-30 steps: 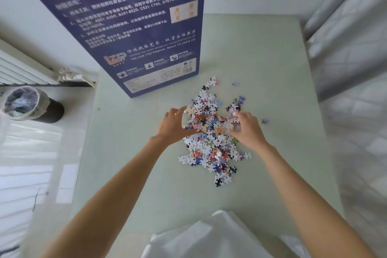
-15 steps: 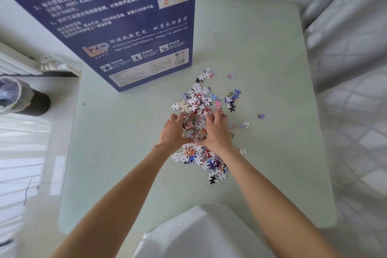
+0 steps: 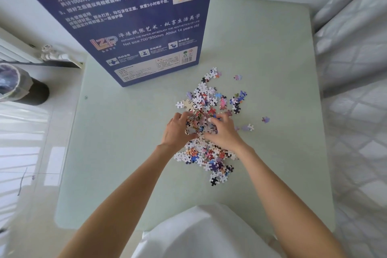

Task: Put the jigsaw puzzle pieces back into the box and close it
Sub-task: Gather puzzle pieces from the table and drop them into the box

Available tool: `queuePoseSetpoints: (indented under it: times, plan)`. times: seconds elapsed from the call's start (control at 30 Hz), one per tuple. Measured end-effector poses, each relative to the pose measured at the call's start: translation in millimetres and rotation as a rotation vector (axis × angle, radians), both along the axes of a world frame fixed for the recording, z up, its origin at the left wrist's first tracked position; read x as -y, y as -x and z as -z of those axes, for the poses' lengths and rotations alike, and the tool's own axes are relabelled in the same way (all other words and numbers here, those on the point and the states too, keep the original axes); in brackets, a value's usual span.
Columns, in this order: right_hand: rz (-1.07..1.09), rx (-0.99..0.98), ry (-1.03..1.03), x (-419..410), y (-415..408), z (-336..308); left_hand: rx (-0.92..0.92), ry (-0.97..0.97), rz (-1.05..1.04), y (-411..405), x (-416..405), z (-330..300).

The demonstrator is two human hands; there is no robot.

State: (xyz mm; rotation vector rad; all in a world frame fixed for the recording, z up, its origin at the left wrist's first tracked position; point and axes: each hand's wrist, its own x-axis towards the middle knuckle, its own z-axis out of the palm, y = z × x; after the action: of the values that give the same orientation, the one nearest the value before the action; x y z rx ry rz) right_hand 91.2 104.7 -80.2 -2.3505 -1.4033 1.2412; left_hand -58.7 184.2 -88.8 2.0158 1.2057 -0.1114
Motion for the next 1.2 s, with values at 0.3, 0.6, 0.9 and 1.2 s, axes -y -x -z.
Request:
queuePoseSetpoints:
  times: [0.3, 0.6, 0.9, 1.2]
  plan:
    - [-0.015, 0.037, -0.035, -8.7, -9.7, -3.7, 0.030, 0.046, 0.036, 1.0, -3.3, -3.2]
    - [-0.256, 0.237, -0.046, -7.3, -4.5, 1.2, 0.027, 0.073, 0.042, 7.1, -8.4, -9.9]
    - [-0.144, 0.094, -0.033, -4.3, 9.6, -3.2, 0.063, 0.071, -0.050, 0.6, -5.7, -13.8]
    - [0.056, 0.031, -0.180, 3.8, 0.2, -8.7, 0.086, 0.027, -0.096, 12.7, -8.7, -17.6]
